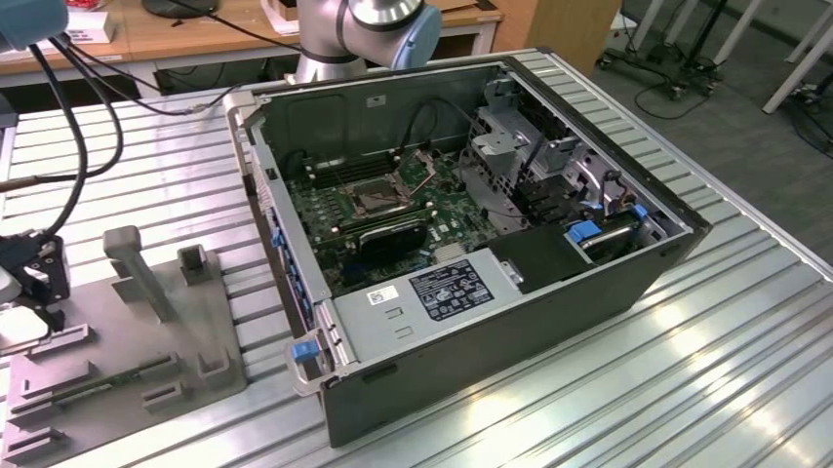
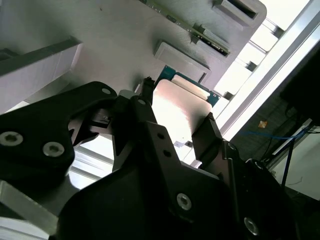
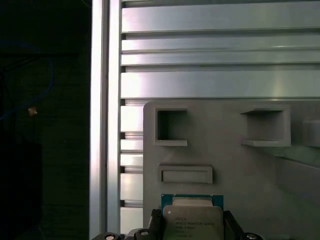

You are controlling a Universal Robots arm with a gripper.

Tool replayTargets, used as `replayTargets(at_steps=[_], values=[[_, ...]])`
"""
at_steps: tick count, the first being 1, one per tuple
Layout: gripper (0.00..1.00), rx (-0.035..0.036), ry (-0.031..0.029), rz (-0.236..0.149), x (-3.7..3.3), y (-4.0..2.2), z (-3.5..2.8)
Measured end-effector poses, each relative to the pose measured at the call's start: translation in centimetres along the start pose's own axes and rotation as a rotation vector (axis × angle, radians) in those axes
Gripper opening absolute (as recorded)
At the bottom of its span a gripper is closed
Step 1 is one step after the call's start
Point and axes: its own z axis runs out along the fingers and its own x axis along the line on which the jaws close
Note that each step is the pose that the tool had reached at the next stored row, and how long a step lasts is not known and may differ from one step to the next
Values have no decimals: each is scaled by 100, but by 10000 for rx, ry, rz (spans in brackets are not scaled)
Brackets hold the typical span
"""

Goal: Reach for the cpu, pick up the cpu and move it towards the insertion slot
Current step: 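Pick up the cpu and move it towards the insertion slot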

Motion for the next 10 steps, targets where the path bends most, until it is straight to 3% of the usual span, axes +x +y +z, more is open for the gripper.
replayTargets(at_steps=[10], values=[[55,-1,-1,0,-1,0,-14]])
